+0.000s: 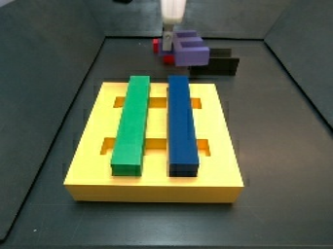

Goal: Pick up the purple object. Move up. Place the purple object on the fixture. Regrasp the purple object. Move to above the board. Insert the purple object.
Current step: Place the purple object on the fixture.

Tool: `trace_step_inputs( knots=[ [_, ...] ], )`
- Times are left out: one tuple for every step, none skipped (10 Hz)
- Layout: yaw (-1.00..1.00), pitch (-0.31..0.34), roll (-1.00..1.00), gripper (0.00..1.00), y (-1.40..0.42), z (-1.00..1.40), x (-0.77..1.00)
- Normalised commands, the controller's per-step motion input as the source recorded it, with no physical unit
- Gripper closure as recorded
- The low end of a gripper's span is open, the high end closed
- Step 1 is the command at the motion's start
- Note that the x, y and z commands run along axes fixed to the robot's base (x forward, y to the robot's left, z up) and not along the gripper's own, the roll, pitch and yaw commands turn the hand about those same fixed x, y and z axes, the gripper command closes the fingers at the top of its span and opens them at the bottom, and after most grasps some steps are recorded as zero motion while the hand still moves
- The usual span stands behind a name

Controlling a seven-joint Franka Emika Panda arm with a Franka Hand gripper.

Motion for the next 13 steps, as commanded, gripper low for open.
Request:
trace_step_inputs(
  knots=[
    [0.08,0.517,-0.63,1.00,0.00,0.40,0.62],
    [0.13,0.549,-0.57,1.00,0.00,0.35,0.61],
    [0.22,0.549,-0.49,1.00,0.00,0.31,0.55],
    [0.39,0.451,-0.38,1.00,0.00,0.28,0.41],
    [0.51,0.394,-0.17,1.00,0.00,0.17,0.34],
    [0.63,0.317,0.00,1.00,-0.03,0.06,0.31],
    [0.71,0.280,0.00,1.00,-0.10,0.00,0.30],
    [0.72,0.266,0.00,1.00,-0.11,0.00,0.29],
    [0.72,0.251,0.02,1.00,-0.09,0.00,0.31],
    [0.72,0.254,0.02,1.00,-0.09,0.00,0.31],
    [0.73,0.249,0.01,1.00,-0.09,0.00,0.28],
    [0.74,0.249,0.01,1.00,-0.09,0.00,0.28],
    [0.73,0.240,0.00,1.00,-0.10,0.00,0.29]
  ],
)
